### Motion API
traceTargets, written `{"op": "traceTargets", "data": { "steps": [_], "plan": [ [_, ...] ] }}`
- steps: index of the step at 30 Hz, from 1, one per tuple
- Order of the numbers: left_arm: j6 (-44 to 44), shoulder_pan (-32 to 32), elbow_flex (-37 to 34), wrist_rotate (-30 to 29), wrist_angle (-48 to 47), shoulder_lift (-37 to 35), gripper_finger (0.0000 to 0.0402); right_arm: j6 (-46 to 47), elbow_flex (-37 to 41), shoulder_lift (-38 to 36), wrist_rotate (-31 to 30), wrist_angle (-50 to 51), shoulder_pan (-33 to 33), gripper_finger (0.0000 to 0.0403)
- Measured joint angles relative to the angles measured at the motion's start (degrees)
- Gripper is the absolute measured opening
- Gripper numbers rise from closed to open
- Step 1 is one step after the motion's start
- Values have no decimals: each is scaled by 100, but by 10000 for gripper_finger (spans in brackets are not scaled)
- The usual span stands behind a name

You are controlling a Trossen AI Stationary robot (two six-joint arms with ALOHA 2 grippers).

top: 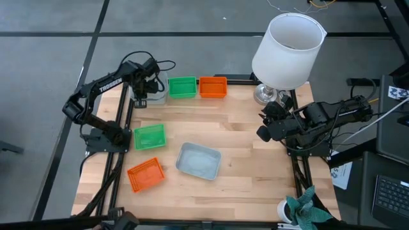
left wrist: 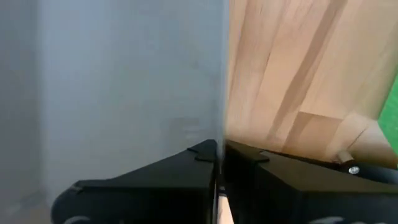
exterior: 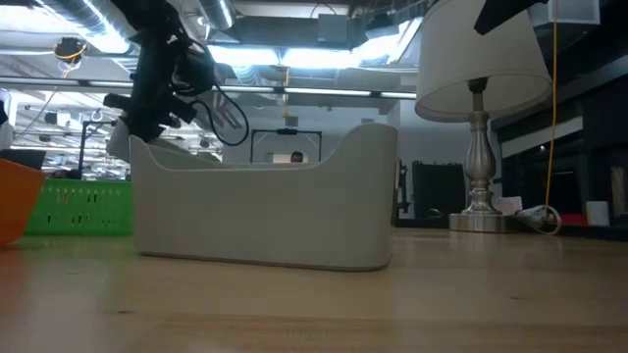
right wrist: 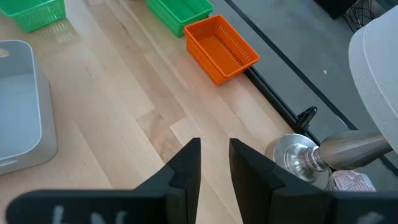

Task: Stack baskets by color
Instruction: Stack the right gray bin into the left gray bin

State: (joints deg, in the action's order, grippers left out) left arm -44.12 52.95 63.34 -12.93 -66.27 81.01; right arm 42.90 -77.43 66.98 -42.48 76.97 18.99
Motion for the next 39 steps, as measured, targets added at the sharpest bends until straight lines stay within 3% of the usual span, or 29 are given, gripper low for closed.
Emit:
{"op": "traceTargets", "data": {
  "steps": [13, 23, 30, 39],
  "plan": [
    [250, 9, -5, -17, 477, 0, 92, -123, 0, 0, 0, 4, 0, 84],
    [933, -259, -2, 42, 533, -528, 97, -134, 0, 0, 0, 4, 2, 84],
    [1580, -458, 10, -2108, 297, -1052, 96, -127, 0, 0, 0, 2, -1, 84],
    [2894, -243, 14, -2544, -49, -560, 96, -121, 0, 2, 0, -4, -1, 84]
  ]
}}
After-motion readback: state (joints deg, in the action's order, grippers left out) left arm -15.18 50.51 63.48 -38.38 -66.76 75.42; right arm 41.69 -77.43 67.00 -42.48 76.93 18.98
